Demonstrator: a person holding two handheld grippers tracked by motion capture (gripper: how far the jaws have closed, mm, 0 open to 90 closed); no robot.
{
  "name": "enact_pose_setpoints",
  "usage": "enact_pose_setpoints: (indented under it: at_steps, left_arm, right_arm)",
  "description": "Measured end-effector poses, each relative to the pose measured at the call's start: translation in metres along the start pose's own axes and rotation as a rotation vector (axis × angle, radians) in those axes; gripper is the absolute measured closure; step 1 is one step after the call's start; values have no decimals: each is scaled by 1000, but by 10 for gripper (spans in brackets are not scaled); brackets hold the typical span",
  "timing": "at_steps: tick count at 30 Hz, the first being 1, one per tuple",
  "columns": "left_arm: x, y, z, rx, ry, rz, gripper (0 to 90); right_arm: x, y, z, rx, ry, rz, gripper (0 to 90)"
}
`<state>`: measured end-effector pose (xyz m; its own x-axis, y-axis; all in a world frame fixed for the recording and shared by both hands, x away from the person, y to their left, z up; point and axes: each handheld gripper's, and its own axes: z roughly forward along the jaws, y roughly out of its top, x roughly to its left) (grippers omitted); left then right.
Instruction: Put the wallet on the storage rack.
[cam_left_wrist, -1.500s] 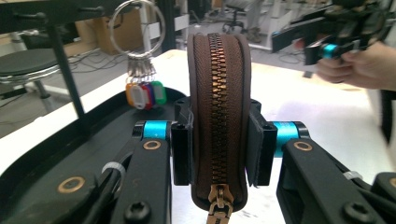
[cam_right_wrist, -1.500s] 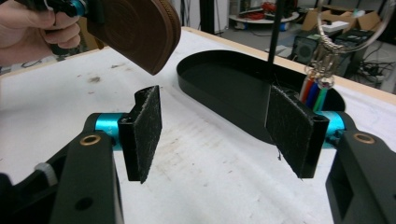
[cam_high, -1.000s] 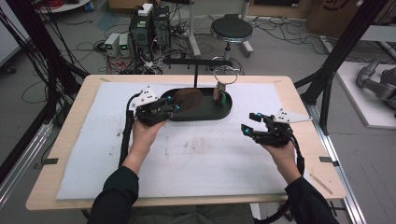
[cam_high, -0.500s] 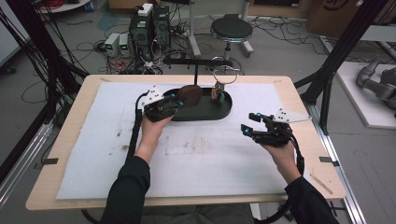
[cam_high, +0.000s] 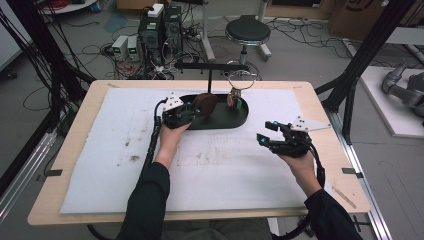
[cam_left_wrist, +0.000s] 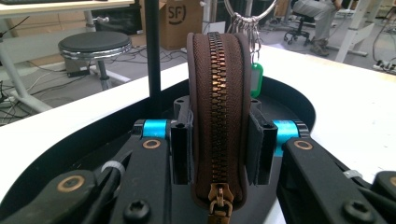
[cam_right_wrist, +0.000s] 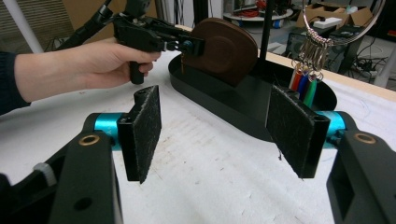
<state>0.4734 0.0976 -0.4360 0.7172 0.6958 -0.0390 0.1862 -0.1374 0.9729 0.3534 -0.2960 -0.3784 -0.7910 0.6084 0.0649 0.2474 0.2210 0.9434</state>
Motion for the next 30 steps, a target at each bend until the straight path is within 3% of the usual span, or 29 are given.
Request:
enact_pose_setpoints:
  at_steps: [10,13,16,24,30]
  left_arm:
    - [4,-2,6,14,16,-36,668]
    - [5,-3,5,58,23,-51,656]
    - [4,-6,6,131,41,-35,647]
    - [2,-7,9,151,53,-30,649]
    - [0,-6,10,173,63,-3,621]
  right_arm:
    - [0,0,0,2,9,3,368]
    - [0,0,0,1,9,-3,368]
    - [1,0,0,1,8,-3,369]
    - [1,0,0,3,10,-1,368]
    - [1,0,1,6,14,-1,369]
